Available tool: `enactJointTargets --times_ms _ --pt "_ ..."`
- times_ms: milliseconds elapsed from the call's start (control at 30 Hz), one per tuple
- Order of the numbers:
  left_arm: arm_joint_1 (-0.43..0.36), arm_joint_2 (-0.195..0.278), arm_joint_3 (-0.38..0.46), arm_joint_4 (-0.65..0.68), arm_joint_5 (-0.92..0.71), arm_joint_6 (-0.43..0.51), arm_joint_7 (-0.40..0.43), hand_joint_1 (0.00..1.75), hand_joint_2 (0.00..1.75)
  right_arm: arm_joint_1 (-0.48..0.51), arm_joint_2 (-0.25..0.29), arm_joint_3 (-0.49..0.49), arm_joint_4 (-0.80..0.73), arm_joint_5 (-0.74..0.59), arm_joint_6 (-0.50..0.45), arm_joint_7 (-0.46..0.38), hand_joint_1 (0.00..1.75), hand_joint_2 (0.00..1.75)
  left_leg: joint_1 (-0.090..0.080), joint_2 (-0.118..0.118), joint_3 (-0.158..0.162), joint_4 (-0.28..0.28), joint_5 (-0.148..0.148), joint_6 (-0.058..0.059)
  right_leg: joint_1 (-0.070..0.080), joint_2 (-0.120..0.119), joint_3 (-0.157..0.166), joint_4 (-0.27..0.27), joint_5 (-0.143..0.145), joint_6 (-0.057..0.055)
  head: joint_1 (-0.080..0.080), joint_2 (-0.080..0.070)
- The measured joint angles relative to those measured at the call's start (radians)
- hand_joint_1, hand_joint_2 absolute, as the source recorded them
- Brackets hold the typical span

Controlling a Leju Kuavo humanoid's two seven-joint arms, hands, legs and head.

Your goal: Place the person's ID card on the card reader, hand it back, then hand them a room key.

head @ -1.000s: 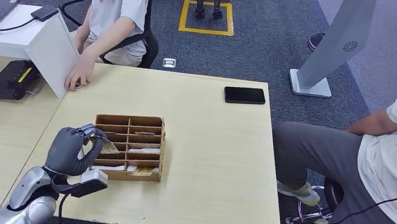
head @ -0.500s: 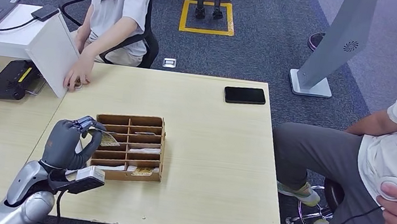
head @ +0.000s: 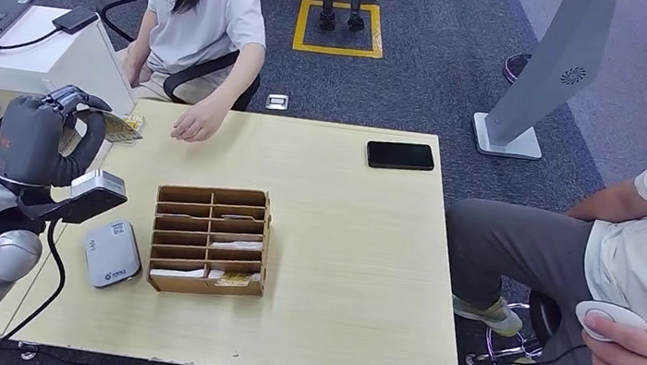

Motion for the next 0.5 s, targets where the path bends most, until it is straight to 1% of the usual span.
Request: enactJointTargets --times_ms 100,200,300,500 --pt "-0.074 -0.014 0.001 0.054 -0.006 -0.002 0.034 1.75 1.75 -0.012 0.004 0.012 0.000 0.000 0.003 0.002 0.00 0.00 0.000 0.000 0.000 0.000 0.000 0.000 0.000 0.000 0.000 0.000 0.001 0.001 0.001 0.000" --pt "-0.123 -0.027 0.002 0.107 0.003 -0.006 0.048 1.75 1.75 -0.020 0.008 0.022 0.000 0.000 0.004 0.004 0.00 0.00 0.000 0.001 0.000 0.001 0.001 0.001 0.000 0.001 0.000 0.000 0.002 0.002 0.001 0.000" --pt "-0.144 -0.036 0.002 0.140 0.009 -0.007 0.049 1.75 1.75 -0.024 0.010 0.026 0.000 0.000 0.004 0.005 0.00 0.00 0.000 0.001 0.000 0.001 0.001 0.001 0.000 0.001 0.000 0.000 0.002 0.002 0.000 0.000" --pt "-0.153 -0.049 0.002 0.169 0.010 -0.006 0.049 1.75 1.75 -0.026 0.013 0.029 0.000 0.000 0.004 0.005 0.00 0.00 0.000 0.001 0.000 0.001 0.001 0.001 0.000 0.001 0.000 0.000 0.002 0.002 0.000 0.000"
